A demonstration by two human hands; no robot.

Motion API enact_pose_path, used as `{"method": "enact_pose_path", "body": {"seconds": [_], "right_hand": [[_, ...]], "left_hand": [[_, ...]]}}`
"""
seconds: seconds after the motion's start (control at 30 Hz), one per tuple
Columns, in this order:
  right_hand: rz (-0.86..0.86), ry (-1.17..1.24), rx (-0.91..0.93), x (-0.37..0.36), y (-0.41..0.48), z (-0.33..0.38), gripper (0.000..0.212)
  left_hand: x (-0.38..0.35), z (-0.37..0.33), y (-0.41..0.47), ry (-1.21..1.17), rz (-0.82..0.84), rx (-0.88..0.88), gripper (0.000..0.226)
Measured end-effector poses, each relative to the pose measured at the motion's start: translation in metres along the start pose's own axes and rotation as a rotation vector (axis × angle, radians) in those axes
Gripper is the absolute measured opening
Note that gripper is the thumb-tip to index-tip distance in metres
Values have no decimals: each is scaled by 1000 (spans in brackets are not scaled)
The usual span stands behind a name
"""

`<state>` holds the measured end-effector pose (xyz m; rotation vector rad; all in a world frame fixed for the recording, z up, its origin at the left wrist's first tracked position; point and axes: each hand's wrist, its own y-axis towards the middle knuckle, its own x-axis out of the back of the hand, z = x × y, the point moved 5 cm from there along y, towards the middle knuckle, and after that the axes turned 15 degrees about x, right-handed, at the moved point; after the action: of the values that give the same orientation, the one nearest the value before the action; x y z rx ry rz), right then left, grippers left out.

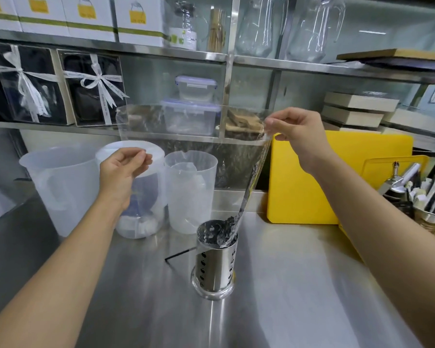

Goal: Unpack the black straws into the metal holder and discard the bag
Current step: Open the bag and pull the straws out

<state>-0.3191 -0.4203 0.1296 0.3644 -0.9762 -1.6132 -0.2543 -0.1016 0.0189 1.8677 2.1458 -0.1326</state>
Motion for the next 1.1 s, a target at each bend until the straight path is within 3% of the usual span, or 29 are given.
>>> {"method": "enact_pose_path", "body": {"seconds": [0.2, 0.4, 0.53, 0.67, 0.83, 1.0, 1.1], "right_hand": [[-17, 22, 12, 2, 0, -1, 10], [-111, 112, 77, 3, 5, 7, 10], [34, 149, -48, -6, 0, -3, 3], [233, 67, -208, -14, -15, -27, 15], [463, -28, -263, -28, -33, -41, 23], [510, -52, -242, -42, -41, -49, 11], [450, -33, -201, -48, -42, -54, 16]], "left_hand": [[-3, 11, -6, 1, 83, 74, 14], [-6, -8, -4, -73, 3, -20, 19], [-11, -16, -4, 13, -54, -70, 18], [-7, -4, -5, -29, -100, -37, 19], [-4, -1, -3, -57, -99, -26, 18], [-11, -4, -1, -21, -27, -57, 20], [-14, -8, -2, -12, -12, -76, 22]]}}
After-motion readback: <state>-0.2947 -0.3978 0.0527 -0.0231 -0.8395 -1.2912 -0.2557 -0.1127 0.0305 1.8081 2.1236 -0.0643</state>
